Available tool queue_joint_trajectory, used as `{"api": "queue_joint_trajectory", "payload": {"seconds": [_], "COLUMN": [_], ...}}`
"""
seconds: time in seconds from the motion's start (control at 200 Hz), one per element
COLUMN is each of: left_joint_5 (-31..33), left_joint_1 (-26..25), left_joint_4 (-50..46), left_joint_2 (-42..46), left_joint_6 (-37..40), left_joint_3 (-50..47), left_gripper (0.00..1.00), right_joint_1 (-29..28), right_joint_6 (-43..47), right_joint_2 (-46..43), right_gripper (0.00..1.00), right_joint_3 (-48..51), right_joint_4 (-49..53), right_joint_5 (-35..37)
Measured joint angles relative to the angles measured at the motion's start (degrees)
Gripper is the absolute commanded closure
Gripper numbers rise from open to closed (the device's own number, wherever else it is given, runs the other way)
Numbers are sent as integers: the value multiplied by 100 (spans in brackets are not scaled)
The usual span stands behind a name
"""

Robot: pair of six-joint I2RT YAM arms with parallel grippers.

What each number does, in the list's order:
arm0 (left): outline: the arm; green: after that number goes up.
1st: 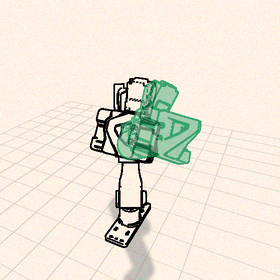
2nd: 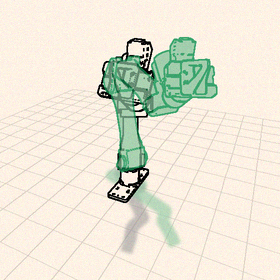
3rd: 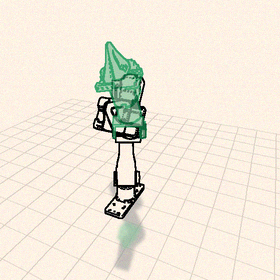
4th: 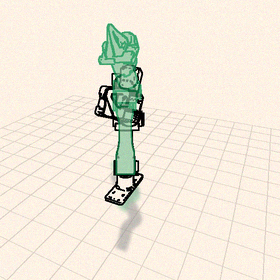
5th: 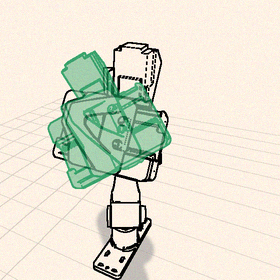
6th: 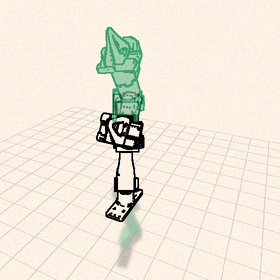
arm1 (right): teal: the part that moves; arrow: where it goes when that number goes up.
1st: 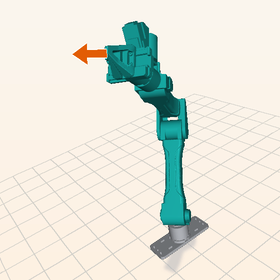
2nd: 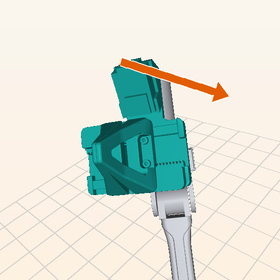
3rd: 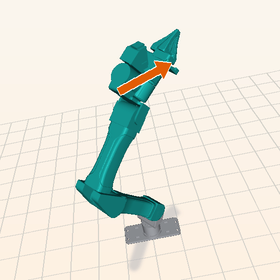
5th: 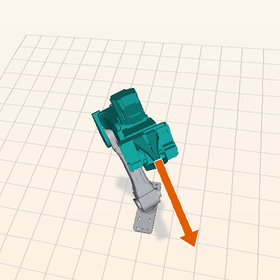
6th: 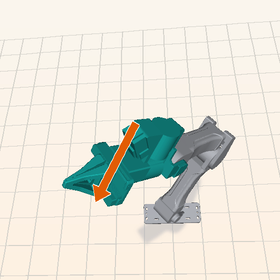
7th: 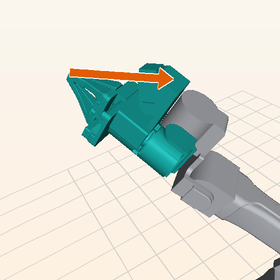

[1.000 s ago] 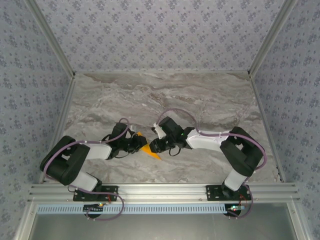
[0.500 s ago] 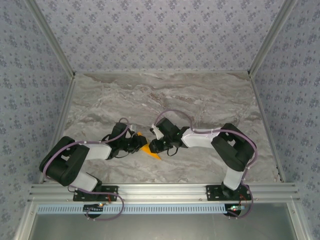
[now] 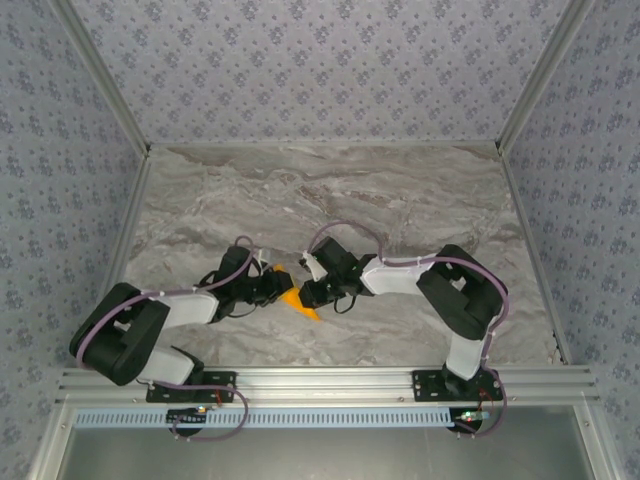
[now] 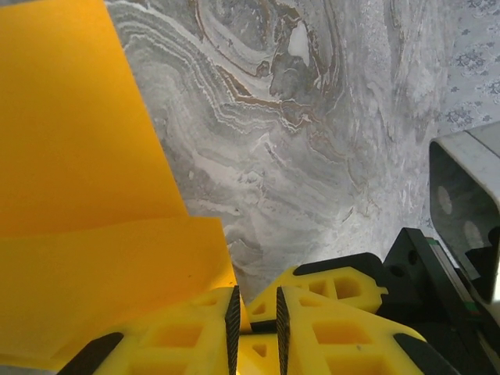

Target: Fold a paper plane with a square sheet of paper (pick it up from the middle)

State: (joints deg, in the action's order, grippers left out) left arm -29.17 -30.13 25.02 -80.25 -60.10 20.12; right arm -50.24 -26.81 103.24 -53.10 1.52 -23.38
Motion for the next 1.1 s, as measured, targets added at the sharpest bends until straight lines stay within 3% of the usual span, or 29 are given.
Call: {"api": "queue_joint_trajectory", "payload": {"seconds": [1.099], "left_joint_5": [190], "left_joint_1": [-17], "left_joint_4": [-223], "left_joint_2": [-125], "left_joint_6": [13], "left_joint_3": [-122], "left_gripper": [78], "right_joint_1": [22], "right_joint_6": [-2], "right_joint_2": [221], "right_gripper": [83], "right_joint_3": [-160], "right_joint_4": [24], "right_joint_5": [-149]}}
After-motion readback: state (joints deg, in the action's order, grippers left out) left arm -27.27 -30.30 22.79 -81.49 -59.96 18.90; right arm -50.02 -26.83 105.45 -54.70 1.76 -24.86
